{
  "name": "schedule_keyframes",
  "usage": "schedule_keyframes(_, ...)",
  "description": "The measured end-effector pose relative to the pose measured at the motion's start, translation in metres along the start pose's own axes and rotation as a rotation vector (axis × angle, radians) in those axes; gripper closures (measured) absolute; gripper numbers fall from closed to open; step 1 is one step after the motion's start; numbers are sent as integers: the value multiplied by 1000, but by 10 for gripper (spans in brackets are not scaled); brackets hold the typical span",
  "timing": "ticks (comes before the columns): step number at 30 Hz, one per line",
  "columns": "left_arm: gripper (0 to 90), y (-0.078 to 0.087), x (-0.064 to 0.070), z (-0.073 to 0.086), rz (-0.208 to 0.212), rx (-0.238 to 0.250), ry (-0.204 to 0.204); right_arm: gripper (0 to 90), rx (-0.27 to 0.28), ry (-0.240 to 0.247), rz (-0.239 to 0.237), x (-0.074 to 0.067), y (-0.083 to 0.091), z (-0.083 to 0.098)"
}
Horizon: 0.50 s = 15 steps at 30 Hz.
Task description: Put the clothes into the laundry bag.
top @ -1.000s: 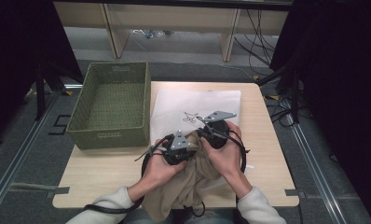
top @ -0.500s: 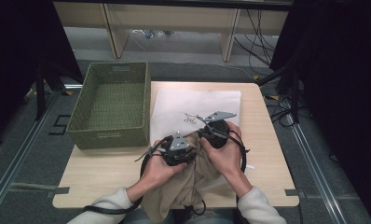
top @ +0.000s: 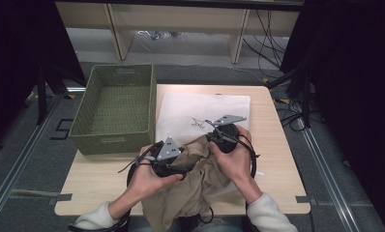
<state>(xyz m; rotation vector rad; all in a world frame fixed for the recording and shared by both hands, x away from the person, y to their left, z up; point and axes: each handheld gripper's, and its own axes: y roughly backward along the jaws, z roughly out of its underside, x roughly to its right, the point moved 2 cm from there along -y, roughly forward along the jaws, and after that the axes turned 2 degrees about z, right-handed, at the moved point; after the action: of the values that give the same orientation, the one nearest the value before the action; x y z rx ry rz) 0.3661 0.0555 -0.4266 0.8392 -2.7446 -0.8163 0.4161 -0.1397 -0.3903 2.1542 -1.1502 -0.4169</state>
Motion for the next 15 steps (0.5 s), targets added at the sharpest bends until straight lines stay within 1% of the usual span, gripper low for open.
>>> schedule_keyframes(1, 322, 2, -5, 8, -27, -31, -1, 883, 2, 10, -1, 1, 0, -1)
schedule_keyframes(2, 305, 2, -5, 8, -27, -31, -1, 883, 2, 10, -1, 1, 0, -1)
schedule_keyframes(3, 292, 1, -6, 12, -13, -52, 16, 882, 8, 28, 0, 2, -1, -1)
schedule_keyframes(4, 292, -1, -7, 17, -5, -72, 17, 882, 8, 28, 0, 2, -1, -1)
schedule_keyframes(5, 289, -6, -9, 26, -19, -115, 3, 883, -5, -9, -1, 0, 0, -1)
schedule_keyframes(6, 288, -6, -9, 26, -19, -115, 3, 883, -5, -9, -1, 0, 0, -1)
schedule_keyframes(7, 289, -15, -6, 33, 1, -144, 0, 882, 8, 28, 3, 1, -1, -1)
schedule_keyframes(8, 296, -20, -4, 35, 11, -155, -2, 883, 5, 23, 3, 0, -2, 0)
schedule_keyframes(9, 308, -25, -2, 37, 16, -166, -8, 882, -5, 12, 0, -1, -1, -1)
schedule_keyframes(10, 328, -25, -2, 37, 16, -166, -8, 882, -5, 12, 0, -1, -1, -1)
schedule_keyframes(11, 353, -33, 2, 38, 31, -191, -37, 882, -8, 15, 5, -1, -2, 0)
schedule_keyframes(13, 432, -40, 5, 39, 32, -227, -63, 883, -12, 12, -2, -2, -2, 0)
schedule_keyframes(14, 478, -40, 5, 39, 32, -227, -63, 883, -12, 12, -2, -2, -2, 0)
schedule_keyframes(15, 478, -43, 6, 39, 23, -239, -67, 882, 0, 39, 2, 0, -4, 0)
